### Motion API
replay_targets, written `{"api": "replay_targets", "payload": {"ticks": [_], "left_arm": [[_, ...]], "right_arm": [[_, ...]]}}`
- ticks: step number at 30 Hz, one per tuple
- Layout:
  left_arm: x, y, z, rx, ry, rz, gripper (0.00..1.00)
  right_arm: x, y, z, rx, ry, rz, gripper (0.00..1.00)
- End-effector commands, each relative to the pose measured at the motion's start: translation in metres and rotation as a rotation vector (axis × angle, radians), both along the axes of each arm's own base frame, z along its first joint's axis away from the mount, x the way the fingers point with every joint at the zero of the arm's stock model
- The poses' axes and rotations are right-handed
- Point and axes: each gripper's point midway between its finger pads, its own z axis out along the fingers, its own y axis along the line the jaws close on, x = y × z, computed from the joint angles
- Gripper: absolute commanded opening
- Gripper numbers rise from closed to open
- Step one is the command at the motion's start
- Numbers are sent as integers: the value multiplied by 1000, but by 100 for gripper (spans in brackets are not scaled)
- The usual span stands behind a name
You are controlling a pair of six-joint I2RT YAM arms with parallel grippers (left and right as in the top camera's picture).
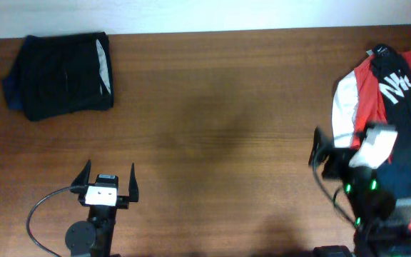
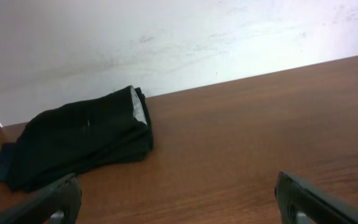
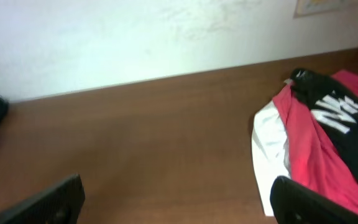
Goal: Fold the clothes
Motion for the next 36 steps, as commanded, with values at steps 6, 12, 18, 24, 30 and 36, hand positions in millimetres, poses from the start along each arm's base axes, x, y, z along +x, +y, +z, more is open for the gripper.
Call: {"api": "replay_targets", "payload": {"ticks": [6, 12, 18, 24, 30, 36], "left_arm": [[0, 3, -2, 9, 1, 12, 99], [0, 3, -2, 9, 1, 12, 99], [0, 3, -2, 9, 1, 12, 99], [0, 3, -2, 9, 1, 12, 99], [0, 3, -2, 9, 1, 12, 99], [0, 3, -2, 9, 1, 12, 99]], "right_arm": [[-7, 27, -71, -6, -277, 160, 99], [-12, 26, -75, -13, -366, 152, 99], [-10, 25, -70, -17, -463, 151, 99], [-6, 15, -87, -27, -391, 91, 99], [-6, 10, -121, -31, -253, 67, 99], [-6, 11, -121, -32, -253, 68, 99]]}}
